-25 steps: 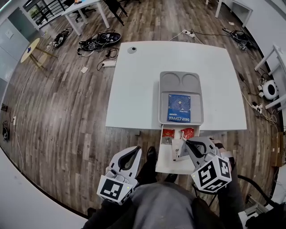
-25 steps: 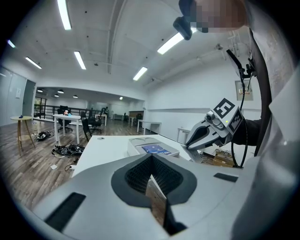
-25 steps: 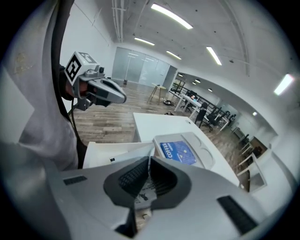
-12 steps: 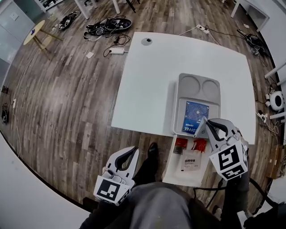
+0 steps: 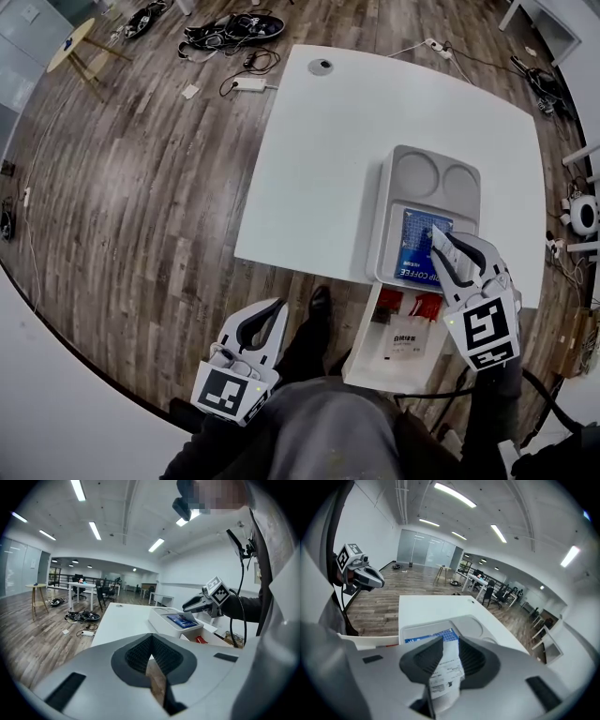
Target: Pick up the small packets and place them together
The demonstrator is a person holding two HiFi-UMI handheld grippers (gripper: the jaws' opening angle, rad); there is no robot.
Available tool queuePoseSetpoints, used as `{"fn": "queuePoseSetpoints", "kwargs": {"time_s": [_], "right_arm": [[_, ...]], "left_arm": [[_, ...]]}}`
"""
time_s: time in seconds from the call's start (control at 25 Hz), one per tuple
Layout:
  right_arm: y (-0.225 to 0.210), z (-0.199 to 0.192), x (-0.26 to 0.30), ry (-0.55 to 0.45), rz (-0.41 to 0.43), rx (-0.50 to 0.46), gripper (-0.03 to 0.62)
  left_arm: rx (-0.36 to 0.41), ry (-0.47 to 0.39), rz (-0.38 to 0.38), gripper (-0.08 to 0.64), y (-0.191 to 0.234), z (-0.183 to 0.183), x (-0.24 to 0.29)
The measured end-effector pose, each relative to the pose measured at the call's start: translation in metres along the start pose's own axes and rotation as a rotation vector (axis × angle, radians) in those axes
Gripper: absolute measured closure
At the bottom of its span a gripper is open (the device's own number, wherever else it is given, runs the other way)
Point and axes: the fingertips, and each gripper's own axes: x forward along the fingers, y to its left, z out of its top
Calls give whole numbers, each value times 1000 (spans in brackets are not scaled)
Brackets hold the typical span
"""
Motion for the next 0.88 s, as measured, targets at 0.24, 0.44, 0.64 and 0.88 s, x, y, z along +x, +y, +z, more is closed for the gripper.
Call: {"fn": "queuePoseSetpoints", "kwargs": {"time_s": [0.24, 0.44, 0.64, 0.88], "right_arm": [[-3, -3, -28, -10, -80, -41, 502], [3, -19, -57, -18, -94, -29, 502], [37, -41, -77, 8, -11, -45, 502], [99, -60, -78, 48, 195, -121, 502]], "left_arm": [[23, -19, -22, 563, -16, 7, -5], [48, -33, -50, 563, -44, 10, -8], [63, -42, -68, 563, -68, 10, -16], [72, -48, -79, 563, -87, 10, -18]]}}
